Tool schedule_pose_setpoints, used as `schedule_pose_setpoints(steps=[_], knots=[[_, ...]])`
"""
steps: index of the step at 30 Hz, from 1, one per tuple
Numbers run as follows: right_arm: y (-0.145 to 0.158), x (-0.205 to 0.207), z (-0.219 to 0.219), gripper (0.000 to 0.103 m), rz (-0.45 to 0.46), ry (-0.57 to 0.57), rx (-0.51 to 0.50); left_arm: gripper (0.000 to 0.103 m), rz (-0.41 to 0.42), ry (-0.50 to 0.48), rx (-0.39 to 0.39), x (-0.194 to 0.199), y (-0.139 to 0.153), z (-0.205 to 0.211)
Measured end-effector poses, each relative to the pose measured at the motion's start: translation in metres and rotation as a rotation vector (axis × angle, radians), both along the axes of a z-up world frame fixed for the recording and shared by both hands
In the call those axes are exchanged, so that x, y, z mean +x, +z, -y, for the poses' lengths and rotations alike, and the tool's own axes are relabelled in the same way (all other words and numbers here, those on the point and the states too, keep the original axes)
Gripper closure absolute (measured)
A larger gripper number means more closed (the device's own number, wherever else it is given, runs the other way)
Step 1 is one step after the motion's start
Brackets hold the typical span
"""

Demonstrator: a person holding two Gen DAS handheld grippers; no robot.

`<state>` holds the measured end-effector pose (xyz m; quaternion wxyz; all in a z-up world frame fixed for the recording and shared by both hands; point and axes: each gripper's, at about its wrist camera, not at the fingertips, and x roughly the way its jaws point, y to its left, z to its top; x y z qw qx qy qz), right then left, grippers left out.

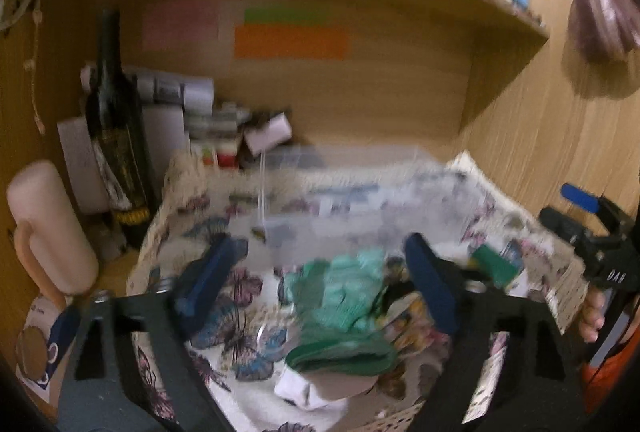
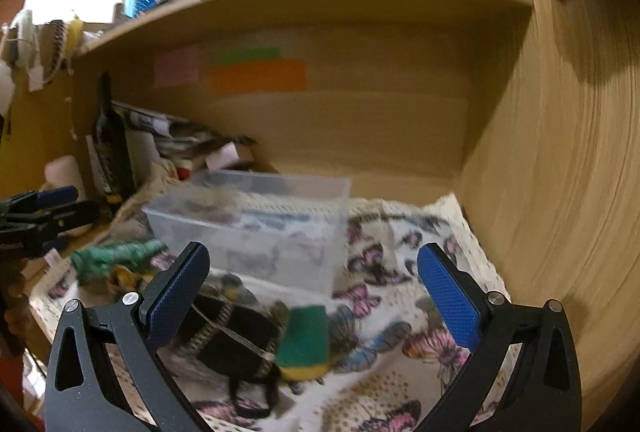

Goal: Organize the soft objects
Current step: 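Grasp the green knit glove with the left gripper while the right gripper grasps the green-yellow sponge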

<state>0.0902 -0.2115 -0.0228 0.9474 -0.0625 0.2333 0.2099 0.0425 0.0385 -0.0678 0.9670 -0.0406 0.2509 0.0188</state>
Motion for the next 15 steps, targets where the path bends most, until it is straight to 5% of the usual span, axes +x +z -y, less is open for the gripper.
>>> schedule_pose_setpoints(steps=[12,15], knots=[[-0.044,0.022,0.009,0.026,-0.188,0.011,-0.063,0.023,-0.154,-0.047,-0.123,0.023,-0.039,-0.011],[-0.053,0.027,0.007,0.035,-0.243,0.040,-0.061,0.036,-0.180,-0.072,-0.141,0.026,-0.044,-0.010]])
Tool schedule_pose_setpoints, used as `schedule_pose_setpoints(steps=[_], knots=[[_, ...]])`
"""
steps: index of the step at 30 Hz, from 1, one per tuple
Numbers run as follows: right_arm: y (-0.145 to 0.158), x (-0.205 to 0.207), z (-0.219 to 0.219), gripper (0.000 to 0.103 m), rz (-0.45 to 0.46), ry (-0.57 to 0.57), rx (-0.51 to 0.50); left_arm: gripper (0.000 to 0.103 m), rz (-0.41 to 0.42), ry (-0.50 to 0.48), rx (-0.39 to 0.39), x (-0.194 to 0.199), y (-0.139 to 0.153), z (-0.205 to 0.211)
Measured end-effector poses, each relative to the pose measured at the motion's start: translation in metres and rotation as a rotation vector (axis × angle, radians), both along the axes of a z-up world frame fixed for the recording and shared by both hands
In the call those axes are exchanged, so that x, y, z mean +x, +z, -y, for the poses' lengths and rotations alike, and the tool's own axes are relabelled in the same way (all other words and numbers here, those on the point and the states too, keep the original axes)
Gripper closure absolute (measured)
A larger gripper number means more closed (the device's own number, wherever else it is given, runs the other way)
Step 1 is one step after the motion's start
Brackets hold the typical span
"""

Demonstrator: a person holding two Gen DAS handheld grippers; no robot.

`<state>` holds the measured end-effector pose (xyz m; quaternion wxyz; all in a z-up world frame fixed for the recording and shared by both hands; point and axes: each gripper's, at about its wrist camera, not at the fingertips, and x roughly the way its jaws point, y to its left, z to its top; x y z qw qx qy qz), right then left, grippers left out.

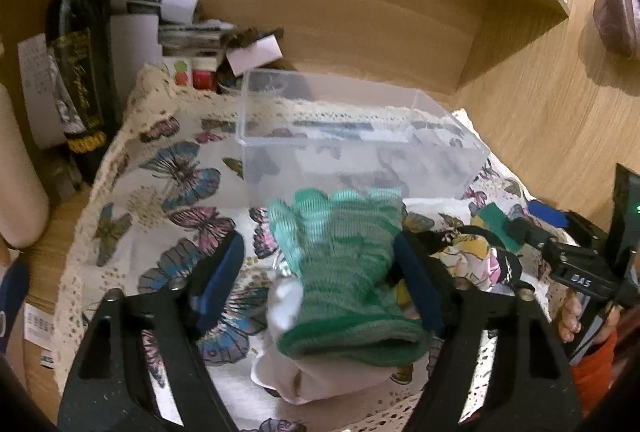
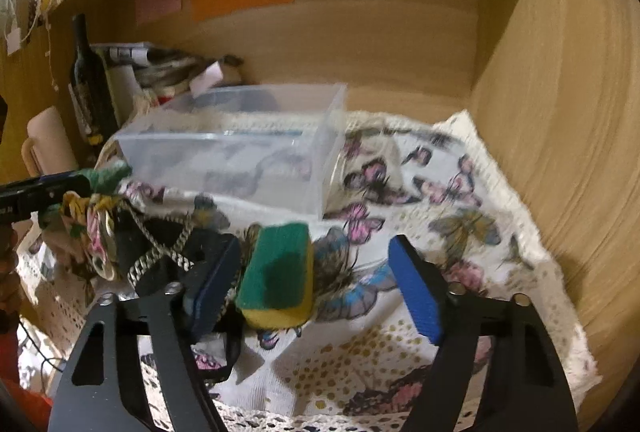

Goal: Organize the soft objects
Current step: 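Grasp the green knit glove with the left gripper while the right gripper grasps the green-yellow sponge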

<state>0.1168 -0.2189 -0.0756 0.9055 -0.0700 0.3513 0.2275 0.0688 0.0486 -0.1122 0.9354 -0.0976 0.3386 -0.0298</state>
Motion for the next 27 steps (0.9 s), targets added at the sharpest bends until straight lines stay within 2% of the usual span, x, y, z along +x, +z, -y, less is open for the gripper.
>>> schedule_pose_setpoints(steps=[2,3,7,12,13,15,27], knots=[[-0.006,0.003,-0.003,0.048,-0.037,0.026,0.011,0.045,-0.008,-0.010,-0.005,0.001,-0.001,0.001],[-0.009,0.004,-0.004,0.050,-0.054,0.036,0.017,0.052,-0.009,-0.014,-0.006,0.001,-0.002,0.001],[-0.011,0.004,-0.004,0.069,-0.078,0.073,0.053,0.066,-0.003,-0.010,-0.004,0.000,0.001,0.001],[-0.008,0.000,-0.007,0.076,-0.047,0.074,0.048,0.079,0.020,-0.002,-0.010,-0.003,0.011,-0.002],[-0.005,-0.001,-0.006,0.082,-0.039,0.069,0.051,0.080,0.030,0.002,-0.006,-0.005,0.014,-0.003],[-0.001,-0.001,-0.004,0.084,-0.025,0.062,0.060,0.082,0.044,0.004,0.002,-0.005,0.019,-0.004],[0.040,-0.001,-0.002,0.086,0.112,0.050,0.104,0.082,0.190,0.019,0.029,-0.002,0.064,-0.009]])
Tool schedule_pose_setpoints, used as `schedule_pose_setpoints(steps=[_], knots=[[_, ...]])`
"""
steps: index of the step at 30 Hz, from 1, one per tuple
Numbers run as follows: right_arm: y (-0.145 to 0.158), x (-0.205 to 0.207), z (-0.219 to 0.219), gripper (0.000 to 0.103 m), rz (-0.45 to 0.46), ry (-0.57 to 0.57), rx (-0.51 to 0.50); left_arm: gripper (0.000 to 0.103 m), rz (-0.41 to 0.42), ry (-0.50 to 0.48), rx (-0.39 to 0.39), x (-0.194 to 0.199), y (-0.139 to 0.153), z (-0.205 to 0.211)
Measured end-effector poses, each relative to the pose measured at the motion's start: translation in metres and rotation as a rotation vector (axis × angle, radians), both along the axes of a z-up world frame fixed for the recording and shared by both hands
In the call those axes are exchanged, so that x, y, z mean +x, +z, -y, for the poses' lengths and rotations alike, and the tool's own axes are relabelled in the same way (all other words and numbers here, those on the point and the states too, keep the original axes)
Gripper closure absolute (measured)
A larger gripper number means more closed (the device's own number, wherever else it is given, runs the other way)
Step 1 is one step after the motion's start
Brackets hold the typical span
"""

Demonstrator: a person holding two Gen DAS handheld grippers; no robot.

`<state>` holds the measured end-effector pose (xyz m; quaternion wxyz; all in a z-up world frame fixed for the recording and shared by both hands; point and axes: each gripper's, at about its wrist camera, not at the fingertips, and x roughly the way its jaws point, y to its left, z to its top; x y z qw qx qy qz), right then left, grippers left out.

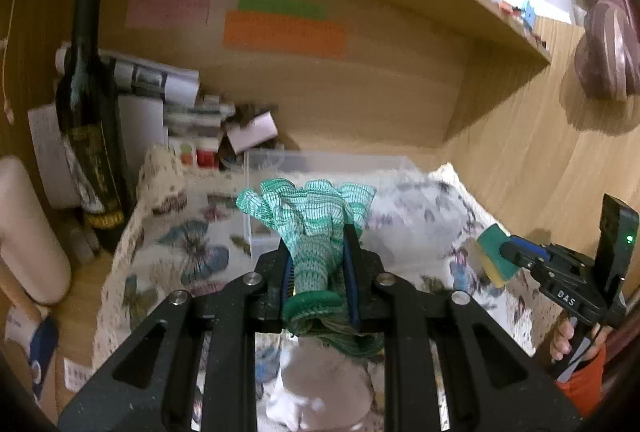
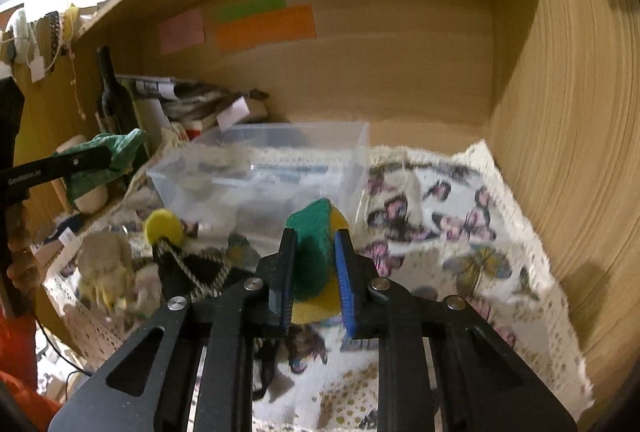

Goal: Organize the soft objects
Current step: 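Grasp the green knit glove with the left gripper while the right gripper grasps the green-yellow sponge, then carry the glove and sponge over the clear box and open both grippers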

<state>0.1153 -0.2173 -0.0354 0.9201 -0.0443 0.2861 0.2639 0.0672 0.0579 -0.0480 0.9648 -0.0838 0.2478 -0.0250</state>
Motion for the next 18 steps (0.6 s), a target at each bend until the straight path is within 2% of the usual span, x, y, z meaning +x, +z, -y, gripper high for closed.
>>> schedule_pose_setpoints(steps=[10,18], knots=[[0.035,0.024,-0.030,0.086,0.102,0.033,0.038,0.082,-0.008,-0.008,0.022,0.040,0.019,-0.004],[0.032,0.057,-0.064,0.086,0.083,0.041,0.000,0.082,-0.108,0.001,0.027,0.092,0.007,-0.014]])
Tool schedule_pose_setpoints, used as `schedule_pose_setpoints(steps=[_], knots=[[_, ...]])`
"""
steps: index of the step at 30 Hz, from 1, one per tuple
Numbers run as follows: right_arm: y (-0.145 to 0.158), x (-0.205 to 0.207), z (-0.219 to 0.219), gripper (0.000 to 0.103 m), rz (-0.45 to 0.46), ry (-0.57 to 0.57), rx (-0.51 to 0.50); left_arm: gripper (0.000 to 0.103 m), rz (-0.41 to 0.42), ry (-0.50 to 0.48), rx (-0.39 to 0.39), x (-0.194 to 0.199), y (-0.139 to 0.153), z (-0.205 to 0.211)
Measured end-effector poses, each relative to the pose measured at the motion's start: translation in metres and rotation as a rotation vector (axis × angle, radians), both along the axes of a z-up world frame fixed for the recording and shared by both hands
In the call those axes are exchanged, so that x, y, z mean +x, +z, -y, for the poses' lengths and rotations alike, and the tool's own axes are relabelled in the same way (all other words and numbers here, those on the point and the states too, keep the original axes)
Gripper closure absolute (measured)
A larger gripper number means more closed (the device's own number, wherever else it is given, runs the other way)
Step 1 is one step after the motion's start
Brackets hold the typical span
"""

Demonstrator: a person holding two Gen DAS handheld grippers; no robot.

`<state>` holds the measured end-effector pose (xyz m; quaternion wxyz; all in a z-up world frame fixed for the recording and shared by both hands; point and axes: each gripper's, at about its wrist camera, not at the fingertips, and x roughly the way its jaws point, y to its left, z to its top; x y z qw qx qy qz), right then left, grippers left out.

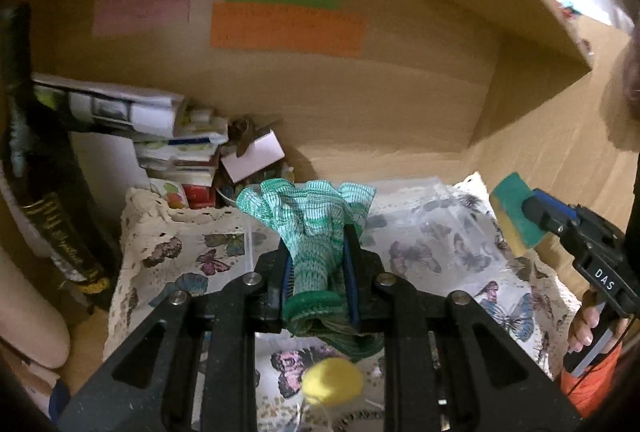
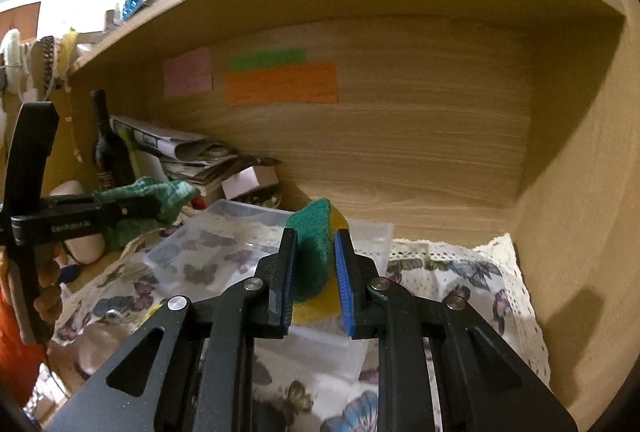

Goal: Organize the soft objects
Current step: 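Carry the glove and sponge over the clear box and open both grippers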

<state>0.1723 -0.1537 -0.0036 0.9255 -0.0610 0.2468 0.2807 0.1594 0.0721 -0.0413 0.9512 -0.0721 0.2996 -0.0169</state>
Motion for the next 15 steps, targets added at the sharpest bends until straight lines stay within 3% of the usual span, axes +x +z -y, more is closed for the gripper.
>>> schedule_pose_setpoints(steps=[4,15], knots=[[-0.010,0.019,-0.013,0.086,-0.049,0.003,-0.029,0.082,-0.080,-0.018,-0.022,0.029,-0.013,-0.002],[-0.056,0.060,-0.040,0.086,-0.210,0.026,-0.152,0.082,-0.230,-0.065,0.031,0.069,-0.044,0.012]])
